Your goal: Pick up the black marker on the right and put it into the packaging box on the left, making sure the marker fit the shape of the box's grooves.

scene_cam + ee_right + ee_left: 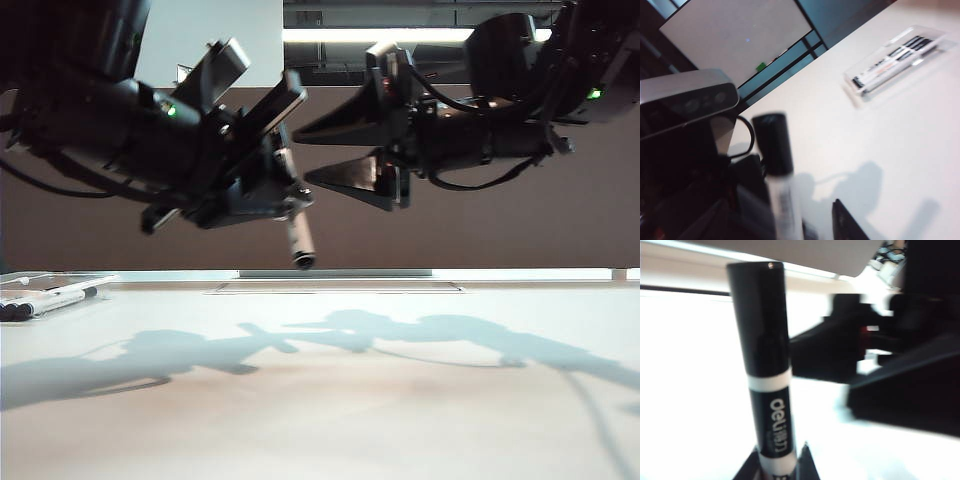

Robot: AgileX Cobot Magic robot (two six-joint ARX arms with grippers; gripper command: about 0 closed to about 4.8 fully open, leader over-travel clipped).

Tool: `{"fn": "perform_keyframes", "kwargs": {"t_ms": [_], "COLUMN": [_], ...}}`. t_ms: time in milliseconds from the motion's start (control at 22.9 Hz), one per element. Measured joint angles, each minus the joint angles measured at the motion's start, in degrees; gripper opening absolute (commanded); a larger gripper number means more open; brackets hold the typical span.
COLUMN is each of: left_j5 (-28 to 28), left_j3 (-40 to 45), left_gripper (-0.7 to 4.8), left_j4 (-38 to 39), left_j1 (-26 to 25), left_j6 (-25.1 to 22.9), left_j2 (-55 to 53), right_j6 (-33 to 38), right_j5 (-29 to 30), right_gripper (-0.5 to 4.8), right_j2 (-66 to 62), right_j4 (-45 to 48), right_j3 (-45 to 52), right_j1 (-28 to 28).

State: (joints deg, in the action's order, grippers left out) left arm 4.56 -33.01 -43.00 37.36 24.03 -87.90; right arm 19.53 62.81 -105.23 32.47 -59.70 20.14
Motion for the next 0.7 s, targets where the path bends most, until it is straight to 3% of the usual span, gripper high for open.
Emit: {"fn": "perform_keyframes", "kwargs": {"t_ms": [174,305,523,697], "left_j5": [-0.09,-0.04,0.00,-0.02], "left_j3": [0.00,0.00,-2.67,-9.07], "left_gripper": [-0.07,-0.07,-0.07,-0.07], "left_j4": [3.72,6.08,12.70,22.27], "left_j1": [-2.89,-3.26,-6.80,-10.71], "left_j6": [0.00,-1.31,-1.84,-8.98], "left_j2": [0.00,0.00,0.13,1.38], "right_j6": [0.02,0.52,0.55,0.22], "right_j5": [-0.50,-2.67,-8.39,-16.52], "right_gripper": [2.63,-0.11,-0.06,-0.06], "right_j2": [0.02,0.07,0.22,1.68], "right_j4": [-1.57,-2.89,-6.25,-9.55], "right_j3": [0.00,0.00,0.00,0.07], "right_j1": [-4.20,-5.60,-6.43,-6.36]}}
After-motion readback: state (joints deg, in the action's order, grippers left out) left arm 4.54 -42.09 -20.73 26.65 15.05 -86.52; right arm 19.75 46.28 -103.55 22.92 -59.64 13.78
